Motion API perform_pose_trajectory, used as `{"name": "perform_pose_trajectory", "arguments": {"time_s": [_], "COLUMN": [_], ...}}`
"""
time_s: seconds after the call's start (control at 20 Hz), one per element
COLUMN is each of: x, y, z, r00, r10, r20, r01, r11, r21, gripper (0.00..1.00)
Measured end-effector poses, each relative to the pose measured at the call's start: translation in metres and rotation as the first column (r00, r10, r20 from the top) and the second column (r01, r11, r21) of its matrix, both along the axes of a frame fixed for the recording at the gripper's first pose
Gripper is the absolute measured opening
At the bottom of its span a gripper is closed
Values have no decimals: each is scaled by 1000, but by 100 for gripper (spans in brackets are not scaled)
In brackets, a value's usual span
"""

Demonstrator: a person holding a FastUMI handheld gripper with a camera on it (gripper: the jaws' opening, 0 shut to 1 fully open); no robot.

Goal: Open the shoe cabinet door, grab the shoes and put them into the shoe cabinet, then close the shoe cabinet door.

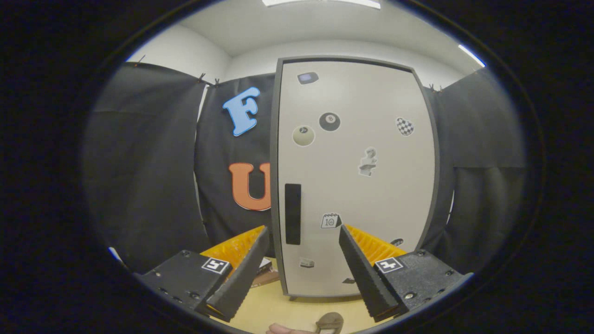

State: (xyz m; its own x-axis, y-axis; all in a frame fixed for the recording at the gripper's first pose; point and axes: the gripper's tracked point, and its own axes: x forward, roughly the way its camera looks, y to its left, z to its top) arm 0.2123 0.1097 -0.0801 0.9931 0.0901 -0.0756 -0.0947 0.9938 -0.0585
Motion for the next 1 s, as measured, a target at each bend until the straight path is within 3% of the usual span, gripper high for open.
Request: {"name": "perform_pose_trajectory", "arguments": {"time_s": [0.35,0.45,0.8,1.0], "x": [70,83,104,116], "y": [15,14,19,18], "z": [-26,-28,-30,-33], "r00": [999,999,999,998], "r10": [-21,-33,-41,-45], "r20": [-40,-36,-18,-48], "r01": [20,32,40,45], "r11": [999,999,997,999], "r21": [-25,-37,-73,-13], "gripper": [93,88,54,53]}}
